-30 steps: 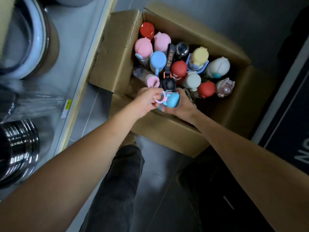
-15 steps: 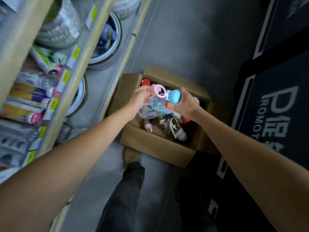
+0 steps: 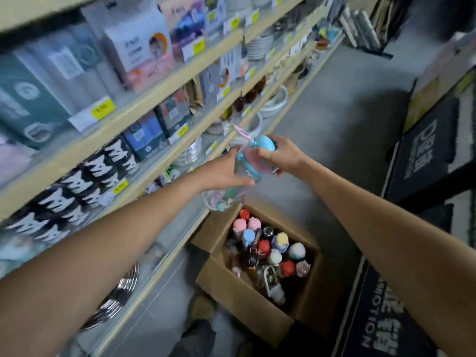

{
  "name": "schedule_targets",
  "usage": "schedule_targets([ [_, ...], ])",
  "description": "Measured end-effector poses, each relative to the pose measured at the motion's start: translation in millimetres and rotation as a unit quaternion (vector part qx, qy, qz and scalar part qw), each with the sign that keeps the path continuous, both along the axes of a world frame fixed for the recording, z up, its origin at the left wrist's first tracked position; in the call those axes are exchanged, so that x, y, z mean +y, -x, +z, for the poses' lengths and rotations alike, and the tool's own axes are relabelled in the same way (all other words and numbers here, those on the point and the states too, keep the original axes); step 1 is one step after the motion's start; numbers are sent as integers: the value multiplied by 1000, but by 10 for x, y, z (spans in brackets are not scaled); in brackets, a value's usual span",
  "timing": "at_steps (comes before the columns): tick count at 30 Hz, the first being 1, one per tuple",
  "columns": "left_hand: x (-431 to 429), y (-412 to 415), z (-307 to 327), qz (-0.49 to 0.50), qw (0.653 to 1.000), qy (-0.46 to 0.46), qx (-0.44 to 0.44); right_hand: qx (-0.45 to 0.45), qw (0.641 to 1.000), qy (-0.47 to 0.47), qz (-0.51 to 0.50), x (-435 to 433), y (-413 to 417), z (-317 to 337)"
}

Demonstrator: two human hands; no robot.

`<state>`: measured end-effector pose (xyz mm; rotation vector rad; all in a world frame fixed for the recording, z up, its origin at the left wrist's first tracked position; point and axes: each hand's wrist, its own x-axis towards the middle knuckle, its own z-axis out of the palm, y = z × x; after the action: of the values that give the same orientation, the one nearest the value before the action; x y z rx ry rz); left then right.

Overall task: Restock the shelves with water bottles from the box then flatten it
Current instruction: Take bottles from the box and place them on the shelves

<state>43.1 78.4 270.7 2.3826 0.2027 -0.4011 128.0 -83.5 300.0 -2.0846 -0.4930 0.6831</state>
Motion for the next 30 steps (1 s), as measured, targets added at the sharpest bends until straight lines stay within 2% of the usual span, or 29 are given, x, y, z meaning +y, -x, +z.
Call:
schedule_targets([
  [3,119,263,665,55,996,-53,-54,-41,998,-47,25,233,91,594],
  [8,368,786,1754,179,965,49,-185,-79,983,-146,72,790,390,1661],
  [14,659,1658,2858,284,915,60,-279,-106,946,-213,220,1375,1150,2909],
  [17,762,2163,3332,329,892,41,-307,-101,924,-232,288,1630,1557,3401],
  [21,903,2934,3871,393,838,-10,-379,-118,879,-280,367,1911,2283,4093],
  [24,971,3401,4169,423,813,-36,-399,-136,853,-310,397,2111,2709,4391],
  [30,1191,4407,4654,468,743,-108,-466,-68,798,-360,479,2510,3728,4943],
])
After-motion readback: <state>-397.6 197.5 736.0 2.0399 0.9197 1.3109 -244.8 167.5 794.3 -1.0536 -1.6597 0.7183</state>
